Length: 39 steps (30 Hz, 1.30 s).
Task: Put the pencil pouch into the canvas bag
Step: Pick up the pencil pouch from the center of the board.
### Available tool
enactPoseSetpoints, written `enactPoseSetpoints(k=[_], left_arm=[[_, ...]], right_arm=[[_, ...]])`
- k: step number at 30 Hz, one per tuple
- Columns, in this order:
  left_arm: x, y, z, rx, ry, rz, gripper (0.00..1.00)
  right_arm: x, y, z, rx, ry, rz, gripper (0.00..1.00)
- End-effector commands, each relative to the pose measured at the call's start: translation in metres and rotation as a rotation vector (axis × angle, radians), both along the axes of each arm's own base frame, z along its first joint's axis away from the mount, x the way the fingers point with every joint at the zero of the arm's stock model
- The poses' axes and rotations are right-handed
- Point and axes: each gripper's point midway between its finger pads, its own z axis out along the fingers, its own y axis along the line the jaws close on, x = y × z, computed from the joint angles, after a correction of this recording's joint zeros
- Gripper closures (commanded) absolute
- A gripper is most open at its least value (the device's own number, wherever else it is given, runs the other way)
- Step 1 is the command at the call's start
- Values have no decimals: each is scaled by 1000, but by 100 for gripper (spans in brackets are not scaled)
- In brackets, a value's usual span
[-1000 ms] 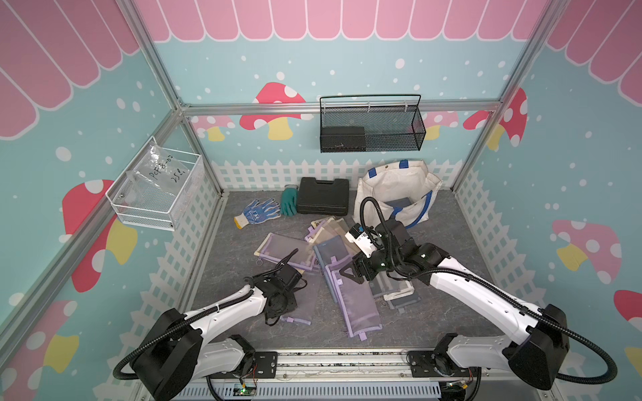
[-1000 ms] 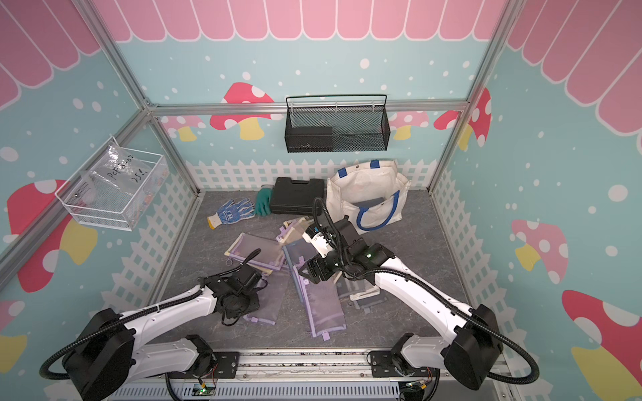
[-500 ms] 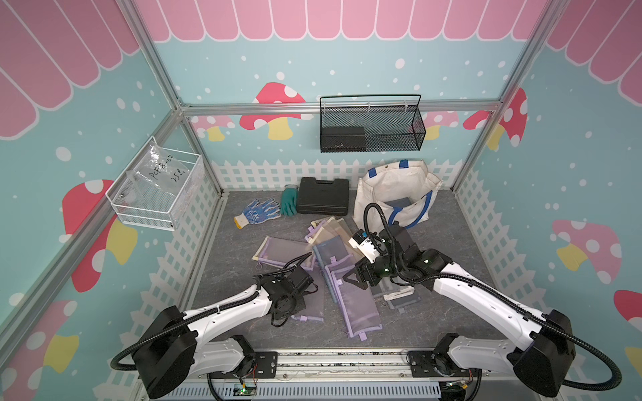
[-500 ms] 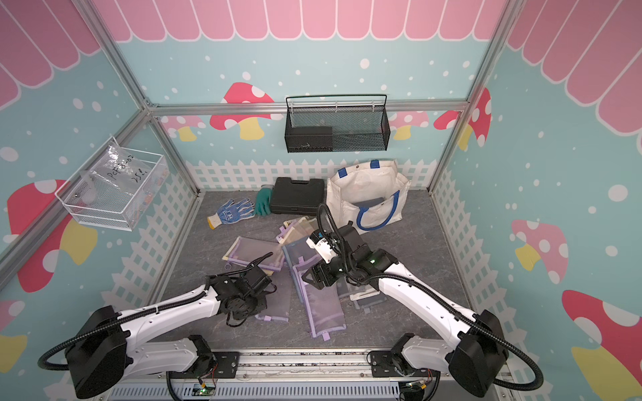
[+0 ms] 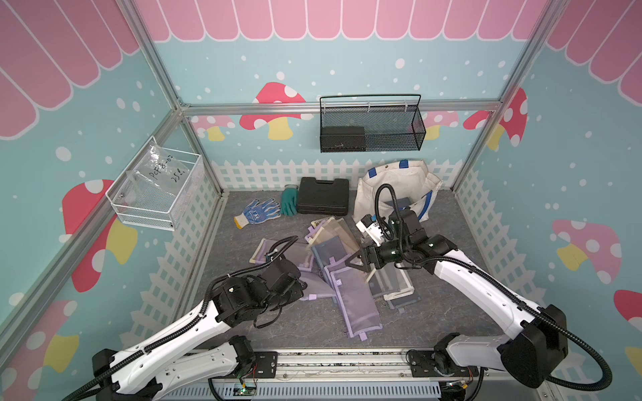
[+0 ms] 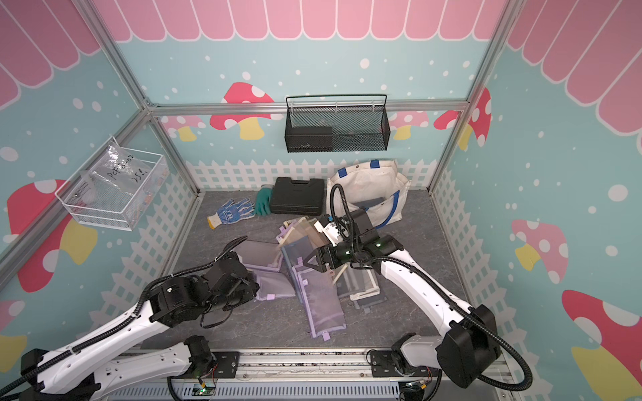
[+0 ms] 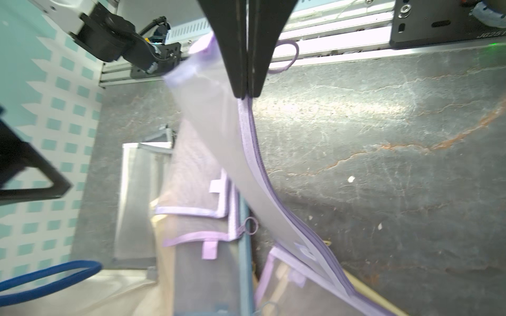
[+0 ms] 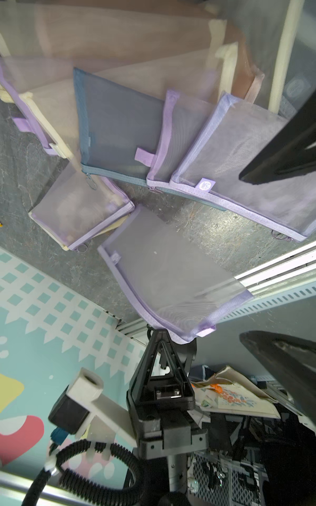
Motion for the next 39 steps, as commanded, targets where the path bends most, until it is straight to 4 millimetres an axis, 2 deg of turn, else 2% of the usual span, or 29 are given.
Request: enactPoseSetpoints(k=[1,4,12,17,22,25,28,32,37,38,39], left_arm=[[9,0,22,21,-86,-6,100],[15,-14,50,-3,-209,-72,100],[20,-44,110,-144,-468,-203,100],[19,-62,124,-202,-540,-276,100],[19,-74,120,-237,-555,-313,100],[18,-75,114,-235,-547,-316,100],[19,-74,112,-244,-556,-309,100],[19,-71,113,-237,-566,-302,100],[25,-66,103,-183,-542,-277,100],[26,-66,99,-169,-532,-267,97],[28,-65,96,-158,-523,-256,89]], right_arm=[[-17,5,26,140,51,69,12],[-16,8,33,178,64,78,12],[-3,13,35,290,154,75,11],[4,21,40,352,197,99,11],[10,24,51,429,210,93,13],[12,23,67,492,184,90,25],[14,24,78,530,172,95,49],[21,25,80,536,155,91,68],[27,24,78,512,143,64,93],[29,23,76,496,118,50,97],[32,21,74,478,111,31,100]])
